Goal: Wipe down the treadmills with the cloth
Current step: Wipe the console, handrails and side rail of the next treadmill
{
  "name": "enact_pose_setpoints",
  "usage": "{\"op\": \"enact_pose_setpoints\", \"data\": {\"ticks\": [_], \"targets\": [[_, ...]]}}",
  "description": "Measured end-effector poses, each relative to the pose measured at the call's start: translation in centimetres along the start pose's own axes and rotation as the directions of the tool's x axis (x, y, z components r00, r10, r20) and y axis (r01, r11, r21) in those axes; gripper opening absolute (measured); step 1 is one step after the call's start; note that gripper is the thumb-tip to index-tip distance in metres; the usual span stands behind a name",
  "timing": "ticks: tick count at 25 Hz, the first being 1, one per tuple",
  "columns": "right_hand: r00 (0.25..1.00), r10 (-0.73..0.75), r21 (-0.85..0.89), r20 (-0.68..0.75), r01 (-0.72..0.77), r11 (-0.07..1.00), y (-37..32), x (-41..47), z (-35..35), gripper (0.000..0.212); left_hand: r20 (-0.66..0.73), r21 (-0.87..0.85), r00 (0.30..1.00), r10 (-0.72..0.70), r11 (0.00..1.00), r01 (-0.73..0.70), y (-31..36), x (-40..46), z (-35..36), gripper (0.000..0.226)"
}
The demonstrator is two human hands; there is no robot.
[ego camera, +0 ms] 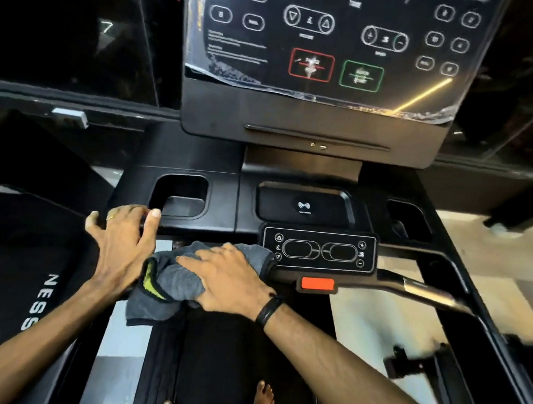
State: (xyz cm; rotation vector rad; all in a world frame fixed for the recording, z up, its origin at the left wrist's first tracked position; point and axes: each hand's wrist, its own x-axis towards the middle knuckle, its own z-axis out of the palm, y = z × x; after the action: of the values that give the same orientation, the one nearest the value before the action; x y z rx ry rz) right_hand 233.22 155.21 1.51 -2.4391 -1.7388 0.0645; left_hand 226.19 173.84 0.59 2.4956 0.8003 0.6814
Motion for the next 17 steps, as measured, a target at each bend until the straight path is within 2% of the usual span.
{"op": "enact_pose_setpoints", "data": {"ticks": [8, 10, 14, 17], "targets": [[0.999, -0.048, 0.074, -0.012, 0.049, 0.996, 0.0, -1.3, -1.7, 0.061, 0.017, -0.093, 0.997, 0.08, 0.993, -0.078, 4.0, 0.8, 1.0, 0.054], [0.994, -0.081, 0.098, -0.074, 0.088, 0.991, -0.3, -2.3, -3.0, 0.061, 0.015, -0.129, 0.997, 0.082, 0.988, -0.08, 4.6, 1.1, 1.1, 0.058], [0.93, -0.136, 0.045, -0.342, 0.161, 0.986, 1.7, -5.5, -3.8, 0.055, -0.004, -0.195, 0.995, 0.099, 0.976, -0.097, 6.4, 1.6, 1.7, 0.056], [0.943, -0.162, 0.006, -0.291, 0.171, 0.985, 5.9, -7.9, -1.7, 0.072, 0.026, -0.254, 0.991, 0.13, 0.96, -0.119, 8.6, 1.4, 2.9, 0.056]]}}
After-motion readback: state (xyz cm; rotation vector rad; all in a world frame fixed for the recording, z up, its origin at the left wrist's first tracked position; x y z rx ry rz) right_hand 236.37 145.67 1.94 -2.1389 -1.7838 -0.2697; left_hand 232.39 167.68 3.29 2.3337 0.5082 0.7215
